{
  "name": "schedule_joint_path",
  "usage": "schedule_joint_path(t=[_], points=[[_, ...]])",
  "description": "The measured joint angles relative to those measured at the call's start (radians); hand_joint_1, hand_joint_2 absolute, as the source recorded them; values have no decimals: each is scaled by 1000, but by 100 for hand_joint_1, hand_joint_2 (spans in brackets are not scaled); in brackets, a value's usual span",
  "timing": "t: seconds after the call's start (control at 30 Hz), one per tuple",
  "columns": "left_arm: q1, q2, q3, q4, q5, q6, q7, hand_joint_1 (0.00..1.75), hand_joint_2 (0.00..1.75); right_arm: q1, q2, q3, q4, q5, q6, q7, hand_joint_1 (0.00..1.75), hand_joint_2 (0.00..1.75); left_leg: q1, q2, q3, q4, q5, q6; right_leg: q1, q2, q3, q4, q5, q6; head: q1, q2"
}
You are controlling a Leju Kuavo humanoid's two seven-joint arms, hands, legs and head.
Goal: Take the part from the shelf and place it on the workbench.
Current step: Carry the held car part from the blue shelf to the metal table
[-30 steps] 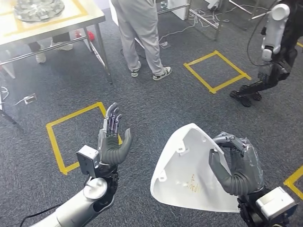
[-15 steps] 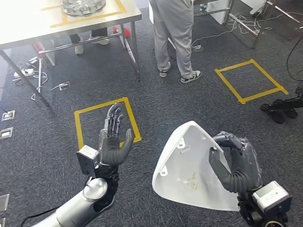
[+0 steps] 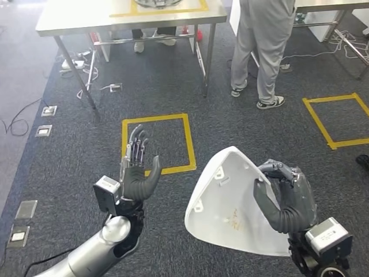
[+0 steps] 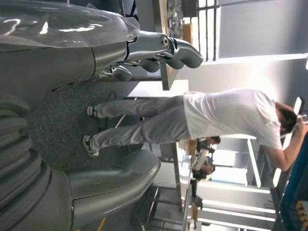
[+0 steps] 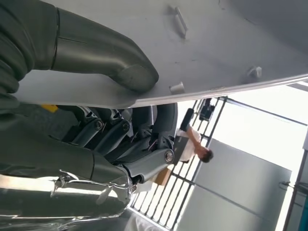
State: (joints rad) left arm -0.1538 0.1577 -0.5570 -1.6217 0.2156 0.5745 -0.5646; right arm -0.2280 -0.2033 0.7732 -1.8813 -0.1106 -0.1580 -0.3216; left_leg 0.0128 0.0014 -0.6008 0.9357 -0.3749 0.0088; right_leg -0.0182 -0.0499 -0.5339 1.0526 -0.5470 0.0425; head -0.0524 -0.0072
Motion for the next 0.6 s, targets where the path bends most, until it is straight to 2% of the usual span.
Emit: schedule_joint_path(t=[0.03, 0.07, 0.1, 0.13, 0.17, 0.2, 0.23, 0.27, 0.3, 0.33, 0.37, 0.4, 0.43, 0.47, 0.53, 0.57, 0.6], points=[[-3, 0, 0, 0, 0, 0, 2, 0, 175, 0, 0, 0, 2, -1, 0, -1, 175, 175, 0, -12, 0, 0, 0, 3, 0, 27, -37, 79, -35, 1, 4, 0], [-4, -1, 0, 0, 0, 1, 4, 0, 175, 0, 0, 0, 5, -3, 1, -2, 175, 175, -1, -25, 0, 0, 0, 5, -1, 40, -74, 153, -60, 1, 6, 0], [-5, -1, 0, 0, 1, 1, 6, 0, 175, 0, 0, 1, 8, -4, 2, -3, 175, 175, -2, -40, 1, 1, 0, 5, 0, 45, -101, 199, -68, 1, 6, 0], [-5, -1, 0, 0, 1, 2, 8, 0, 175, 0, 0, 1, 11, -6, 3, -4, 175, 175, -3, -55, 2, 1, -1, 5, 0, 47, -110, 204, -53, 0, 6, 0], [-6, -1, 0, 0, 1, 2, 9, 0, 175, 0, 0, 1, 14, -7, 3, -5, 175, 175, -4, -71, 3, 2, -1, 5, 0, 51, -98, 166, -19, -3, 6, 0], [-7, -2, 0, 0, 1, 2, 10, 0, 175, -1, 0, 1, 16, -9, 3, -6, 175, 175, -3, -86, 4, 3, -1, 4, 0, 65, -73, 96, 28, -8, 7, 0], [-10, -2, 0, 1, 1, 2, 11, 0, 175, -2, 0, 0, 19, -11, 3, -7, 175, 175, -4, -101, 3, 5, -1, 2, -2, 97, -46, 22, 65, -13, 7, 0], [-13, -3, -1, 1, 3, 2, 12, 0, 175, -3, 0, 0, 21, -13, 3, -8, 175, 175, -3, -114, 0, 7, 0, -2, -4, 125, -23, -39, 91, -16, 6, 0], [-17, -4, -2, 2, 5, 2, 12, 0, 175, -4, 0, 0, 22, -16, 3, -9, 175, 175, -1, -126, -6, 8, 2, -7, -5, 148, -8, -77, 101, -18, 7, 0], [-20, -5, -3, 2, 7, 3, 13, 0, 175, -6, 0, 0, 24, -18, 3, -9, 175, 175, 2, -138, -13, 8, 6, -14, -4, 157, -2, -90, 98, -19, 6, 0], [-22, -5, -3, 3, 10, 4, 13, 0, 175, -8, 1, 1, 25, -21, 3, -9, 175, 175, 5, -152, -18, 7, 10, -22, -3, 145, 3, -96, 98, -20, 6, 0], [-22, -4, -4, 3, 12, 4, 13, 0, 175, -11, 2, 1, 27, -23, 4, -9, 175, 175, 5, -155, -22, 6, 12, -28, -4, 131, 8, -100, 98, -22, 6, 0], [-24, -3, -5, 3, 13, 5, 13, 0, 175, -13, 4, 2, 30, -24, 4, -8, 175, 175, 3, -140, -27, 14, 7, -34, -7, 115, 12, -105, 101, -26, 3, 0], [-26, -2, -5, 4, 14, 6, 13, 0, 175, -16, 6, 2, 33, -26, 4, -7, 175, 175, -1, -111, -40, 41, -9, -39, -9, 99, 16, -110, 103, -30, -2, 0], [-32, 0, -7, 6, 16, 6, 13, 0, 175, -17, 8, 3, 39, -28, 4, -7, 175, 175, -4, -40, -99, 160, -69, -47, -7, 65, 19, -115, 104, -36, -11, 0], [-33, 0, -7, 7, 17, 6, 14, 0, 175, -16, 9, 4, 42, -29, 4, -8, 175, 175, -3, -22, -136, 232, -98, -50, -5, 48, 19, -115, 103, -38, -14, 0], [-33, 1, -8, 8, 18, 6, 14, 0, 175, -16, 9, 4, 46, -30, 4, -9, 175, 175, -2, -12, -164, 287, -114, -52, -3, 32, 18, -114, 103, -39, -14, 0]])
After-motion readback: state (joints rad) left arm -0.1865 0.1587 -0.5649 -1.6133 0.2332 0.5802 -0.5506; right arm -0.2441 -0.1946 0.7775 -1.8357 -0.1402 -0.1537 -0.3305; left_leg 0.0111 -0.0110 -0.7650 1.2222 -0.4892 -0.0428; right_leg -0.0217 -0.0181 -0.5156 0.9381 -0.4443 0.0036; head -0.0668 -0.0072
